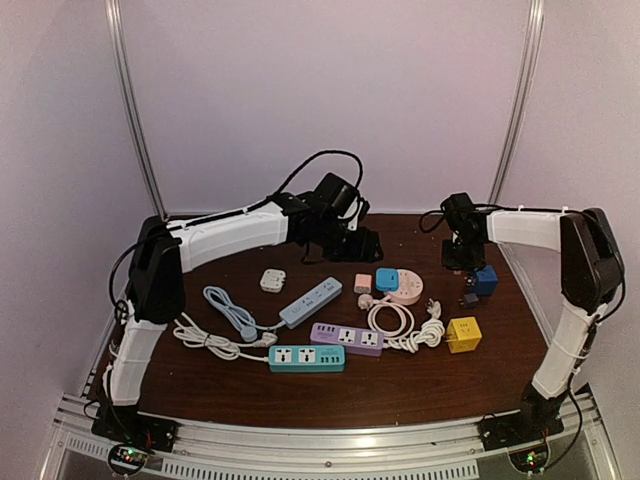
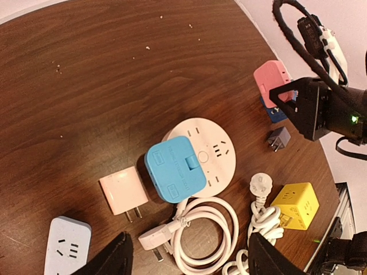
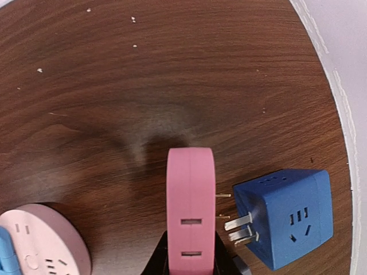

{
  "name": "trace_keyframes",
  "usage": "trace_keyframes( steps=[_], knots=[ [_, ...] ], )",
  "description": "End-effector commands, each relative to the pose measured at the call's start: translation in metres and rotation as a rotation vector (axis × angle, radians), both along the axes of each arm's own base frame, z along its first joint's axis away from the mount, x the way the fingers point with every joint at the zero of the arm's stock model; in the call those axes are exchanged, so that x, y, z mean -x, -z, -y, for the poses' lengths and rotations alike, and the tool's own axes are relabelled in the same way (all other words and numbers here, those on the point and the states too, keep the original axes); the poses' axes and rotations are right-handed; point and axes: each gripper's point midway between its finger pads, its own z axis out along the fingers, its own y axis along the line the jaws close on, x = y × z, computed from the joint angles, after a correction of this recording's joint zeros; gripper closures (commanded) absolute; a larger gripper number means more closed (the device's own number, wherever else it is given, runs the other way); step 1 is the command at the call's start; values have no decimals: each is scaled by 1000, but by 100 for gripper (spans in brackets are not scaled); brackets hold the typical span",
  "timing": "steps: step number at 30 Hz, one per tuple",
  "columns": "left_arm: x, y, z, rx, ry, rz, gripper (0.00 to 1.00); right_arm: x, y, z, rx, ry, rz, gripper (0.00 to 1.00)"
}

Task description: Pull the plug off the socket

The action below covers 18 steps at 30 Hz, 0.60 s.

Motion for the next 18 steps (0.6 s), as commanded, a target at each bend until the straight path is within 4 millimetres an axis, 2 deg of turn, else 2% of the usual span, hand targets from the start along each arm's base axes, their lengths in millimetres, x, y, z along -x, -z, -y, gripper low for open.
trace_keyframes(
  steps=[1,9,15,18],
  knots=[
    [2,-10,2,52,34,3,30,-1,2,23,191,26,-44,95],
    [14,7,12,130,56,-87,31,-11,23,18,202,3,-79,84],
    [15,20,20,181,39,-139,31,-16,30,10,176,-17,-89,77],
    [14,23,25,222,35,-156,31,-16,33,6,162,-27,-94,70]
  ],
)
